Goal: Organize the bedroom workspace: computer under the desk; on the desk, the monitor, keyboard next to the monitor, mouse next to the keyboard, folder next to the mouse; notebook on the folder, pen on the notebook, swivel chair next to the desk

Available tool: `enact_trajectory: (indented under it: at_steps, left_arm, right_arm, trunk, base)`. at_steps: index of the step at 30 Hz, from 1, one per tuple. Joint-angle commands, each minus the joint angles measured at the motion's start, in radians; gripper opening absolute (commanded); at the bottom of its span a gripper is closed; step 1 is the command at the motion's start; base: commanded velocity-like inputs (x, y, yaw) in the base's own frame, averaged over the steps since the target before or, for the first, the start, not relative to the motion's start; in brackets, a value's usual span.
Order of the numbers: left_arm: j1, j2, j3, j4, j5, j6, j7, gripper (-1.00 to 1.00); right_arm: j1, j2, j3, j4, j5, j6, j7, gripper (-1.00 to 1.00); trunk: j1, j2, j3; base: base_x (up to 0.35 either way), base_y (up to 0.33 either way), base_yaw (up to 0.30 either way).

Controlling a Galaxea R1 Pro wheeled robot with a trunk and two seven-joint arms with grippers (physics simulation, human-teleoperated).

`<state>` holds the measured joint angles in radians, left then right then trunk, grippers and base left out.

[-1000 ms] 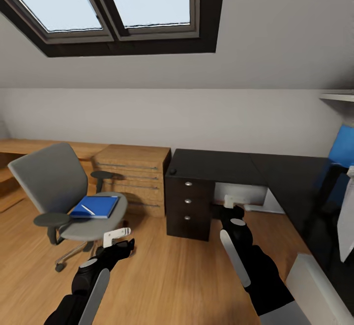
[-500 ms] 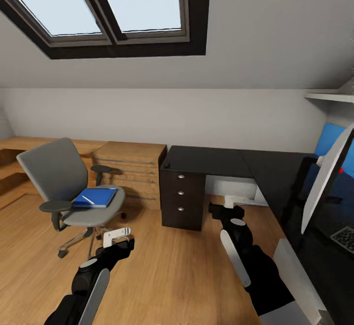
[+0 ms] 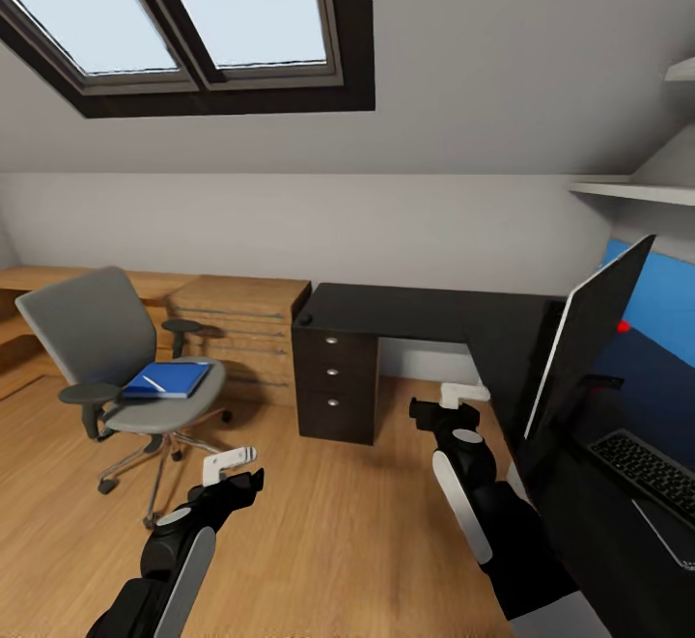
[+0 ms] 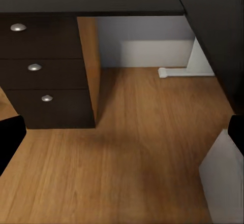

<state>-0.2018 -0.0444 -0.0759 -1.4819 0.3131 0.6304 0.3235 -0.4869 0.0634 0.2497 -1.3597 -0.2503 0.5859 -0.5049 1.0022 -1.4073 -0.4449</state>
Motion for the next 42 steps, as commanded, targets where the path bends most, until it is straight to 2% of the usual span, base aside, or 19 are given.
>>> enact_trajectory:
  at_steps: [1, 16, 38, 42]
  left_arm:
    - [-0.001, 0.000, -0.001, -0.001, 0.011, 0.003, 0.009, 1.00]
    - [-0.001, 0.000, -0.001, -0.001, 0.012, 0.003, 0.009, 1.00]
    - [-0.001, 0.002, 0.003, -0.001, 0.009, 0.004, 0.009, 1.00]
    - [-0.001, 0.002, 0.004, -0.001, 0.010, 0.005, 0.009, 1.00]
  right_arm:
    - [-0.001, -0.001, 0.002, -0.001, -0.010, 0.002, -0.010, 1.00]
    - [-0.001, 0.001, 0.003, 0.011, -0.012, 0.002, -0.011, 1.00]
    - [-0.001, -0.007, -0.004, 0.011, -0.009, 0.002, -0.010, 1.00]
    - [-0.001, -0.009, -0.019, 0.011, -0.009, 0.002, -0.011, 1.00]
  trunk:
    - [0.000, -0.001, -0.001]
    - [0.000, -0.001, -0.001]
    - [0.000, -0.001, -0.001]
    - [0.000, -0.001, -0.001]
  base:
    - [-0.130, -0.306, 0.000]
    - [-0.257, -0.172, 0.000]
    - [-0.165, -0.299, 0.000]
    - [-0.024, -0.336, 0.000]
